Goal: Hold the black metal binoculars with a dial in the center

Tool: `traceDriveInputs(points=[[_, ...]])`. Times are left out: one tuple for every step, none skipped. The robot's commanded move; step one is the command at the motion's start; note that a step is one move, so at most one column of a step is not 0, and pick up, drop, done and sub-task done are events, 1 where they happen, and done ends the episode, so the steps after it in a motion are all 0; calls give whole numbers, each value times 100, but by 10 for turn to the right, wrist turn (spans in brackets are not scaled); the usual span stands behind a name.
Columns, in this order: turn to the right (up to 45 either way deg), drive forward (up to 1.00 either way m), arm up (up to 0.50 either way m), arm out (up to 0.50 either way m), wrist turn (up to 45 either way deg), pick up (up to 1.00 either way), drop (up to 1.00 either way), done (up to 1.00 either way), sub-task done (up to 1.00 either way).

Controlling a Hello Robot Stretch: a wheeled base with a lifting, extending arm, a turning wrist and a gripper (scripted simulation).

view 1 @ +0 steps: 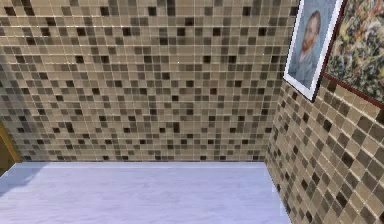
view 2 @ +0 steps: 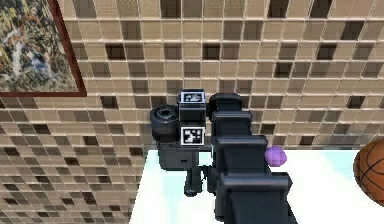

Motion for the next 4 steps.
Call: traceDriveInputs(points=[[0, 0, 0, 0, 30, 0, 0, 0, 0], [0, 0, -26, 0, 0, 0, 0, 0, 0], [0, 0, 0, 0, 0, 100, 0, 0, 0], [0, 0, 10, 0, 0, 0, 0, 0, 0]])
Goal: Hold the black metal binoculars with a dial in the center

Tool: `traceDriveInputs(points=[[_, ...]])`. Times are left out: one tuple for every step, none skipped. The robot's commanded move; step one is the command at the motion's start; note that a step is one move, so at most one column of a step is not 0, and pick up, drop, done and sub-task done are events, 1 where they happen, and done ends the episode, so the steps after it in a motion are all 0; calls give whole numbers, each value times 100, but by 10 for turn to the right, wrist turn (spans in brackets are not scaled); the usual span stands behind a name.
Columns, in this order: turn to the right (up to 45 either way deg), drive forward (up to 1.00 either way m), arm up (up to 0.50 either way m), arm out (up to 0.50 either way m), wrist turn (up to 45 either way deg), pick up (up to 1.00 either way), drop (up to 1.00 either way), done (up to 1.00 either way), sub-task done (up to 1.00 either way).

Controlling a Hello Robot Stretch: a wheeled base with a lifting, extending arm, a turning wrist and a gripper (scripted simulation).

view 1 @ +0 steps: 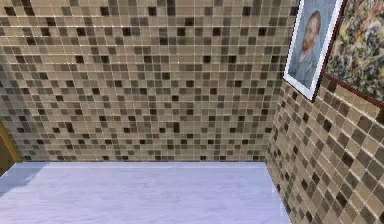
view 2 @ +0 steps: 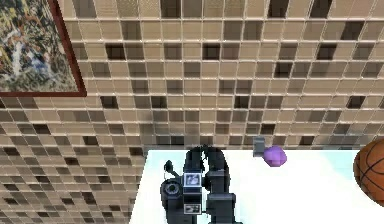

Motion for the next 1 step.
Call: traceDriveInputs(points=[[0, 0, 0, 0, 0, 0, 0, 100, 0]])
